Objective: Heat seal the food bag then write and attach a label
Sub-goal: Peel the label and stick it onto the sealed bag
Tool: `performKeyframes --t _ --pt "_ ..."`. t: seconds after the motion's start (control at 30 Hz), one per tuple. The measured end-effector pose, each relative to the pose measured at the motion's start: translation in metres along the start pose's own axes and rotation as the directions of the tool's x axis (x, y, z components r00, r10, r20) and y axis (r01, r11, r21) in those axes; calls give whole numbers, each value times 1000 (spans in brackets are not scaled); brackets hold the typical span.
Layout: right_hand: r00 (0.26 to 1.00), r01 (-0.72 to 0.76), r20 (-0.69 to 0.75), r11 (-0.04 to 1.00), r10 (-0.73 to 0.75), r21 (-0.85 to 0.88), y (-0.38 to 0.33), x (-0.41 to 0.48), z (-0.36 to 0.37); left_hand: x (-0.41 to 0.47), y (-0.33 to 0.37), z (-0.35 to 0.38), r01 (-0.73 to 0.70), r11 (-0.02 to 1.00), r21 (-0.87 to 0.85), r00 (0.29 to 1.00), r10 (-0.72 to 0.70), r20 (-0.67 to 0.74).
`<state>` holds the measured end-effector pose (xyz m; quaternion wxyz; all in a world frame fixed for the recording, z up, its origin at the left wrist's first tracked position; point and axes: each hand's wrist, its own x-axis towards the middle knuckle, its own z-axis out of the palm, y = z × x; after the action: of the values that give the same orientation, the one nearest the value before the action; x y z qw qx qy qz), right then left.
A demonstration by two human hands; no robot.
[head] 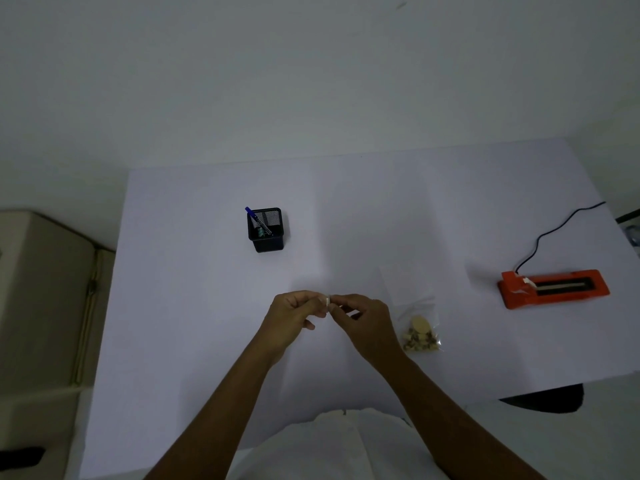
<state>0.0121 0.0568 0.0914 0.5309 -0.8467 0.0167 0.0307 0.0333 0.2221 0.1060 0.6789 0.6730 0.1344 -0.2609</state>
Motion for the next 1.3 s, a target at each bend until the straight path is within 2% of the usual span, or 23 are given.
performKeyframes --t 0.13,0.43,0.6,0.77,0.97,1.13,1.3 --pt "1000 -6 10 1000 6 5 -2 0 1 2 -2 1 -6 999 32 1000 6 -2" --pt "992 -125 2 991 125 57 4 4 4 14 -13 3 -9 994 109 1000 11 -20" --pt "947 -310 -47 943 317 119 14 13 6 31 -25 4 12 979 203 999 -2 -50" --pt "889 -412 -130 890 440 196 22 27 3 58 -41 -8 80 963 256 987 -40 -157" --pt "876 -430 -141 879 462 207 26 37 1 88 -61 -21 202 923 328 946 -96 -310" --pt "873 -447 -113 872 474 198 28 35 7 97 -78 -30 299 800 521 928 -116 -354" --pt "869 -467 -93 868 486 171 32 34 15 100 -80 -27 315 783 537 912 -93 -399"
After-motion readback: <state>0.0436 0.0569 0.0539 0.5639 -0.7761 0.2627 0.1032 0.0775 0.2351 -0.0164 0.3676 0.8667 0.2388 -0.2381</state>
